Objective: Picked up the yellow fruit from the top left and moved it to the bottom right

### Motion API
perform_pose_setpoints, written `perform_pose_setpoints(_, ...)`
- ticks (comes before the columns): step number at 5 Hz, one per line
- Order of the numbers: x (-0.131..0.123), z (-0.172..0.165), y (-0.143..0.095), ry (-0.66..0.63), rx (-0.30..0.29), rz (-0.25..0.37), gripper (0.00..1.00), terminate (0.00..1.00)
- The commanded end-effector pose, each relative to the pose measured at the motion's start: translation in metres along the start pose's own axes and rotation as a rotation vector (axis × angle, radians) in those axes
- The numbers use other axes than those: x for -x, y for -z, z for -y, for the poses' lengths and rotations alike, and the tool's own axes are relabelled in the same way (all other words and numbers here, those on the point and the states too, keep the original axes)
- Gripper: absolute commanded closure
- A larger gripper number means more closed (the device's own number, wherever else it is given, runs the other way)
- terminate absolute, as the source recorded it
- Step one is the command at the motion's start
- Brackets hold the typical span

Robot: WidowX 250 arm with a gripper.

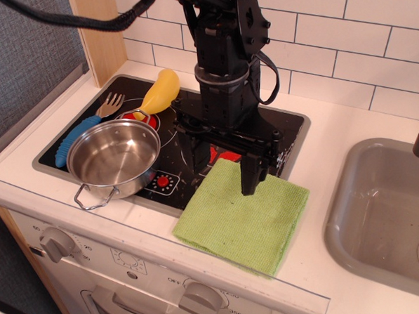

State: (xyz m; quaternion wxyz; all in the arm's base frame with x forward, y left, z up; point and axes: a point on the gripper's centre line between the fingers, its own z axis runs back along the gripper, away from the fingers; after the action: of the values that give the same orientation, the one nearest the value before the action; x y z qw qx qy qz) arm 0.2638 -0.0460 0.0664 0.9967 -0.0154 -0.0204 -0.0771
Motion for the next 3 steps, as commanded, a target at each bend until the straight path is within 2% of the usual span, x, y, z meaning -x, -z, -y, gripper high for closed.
perform_pose_setpoints(1,0.0,0.0,0.0,0.0,0.0,0.0,0.0,0.0)
perform_pose_setpoints(3,-0.016,-0.032,-0.014,-0.067,-0.002,0.047,0.0,0.0)
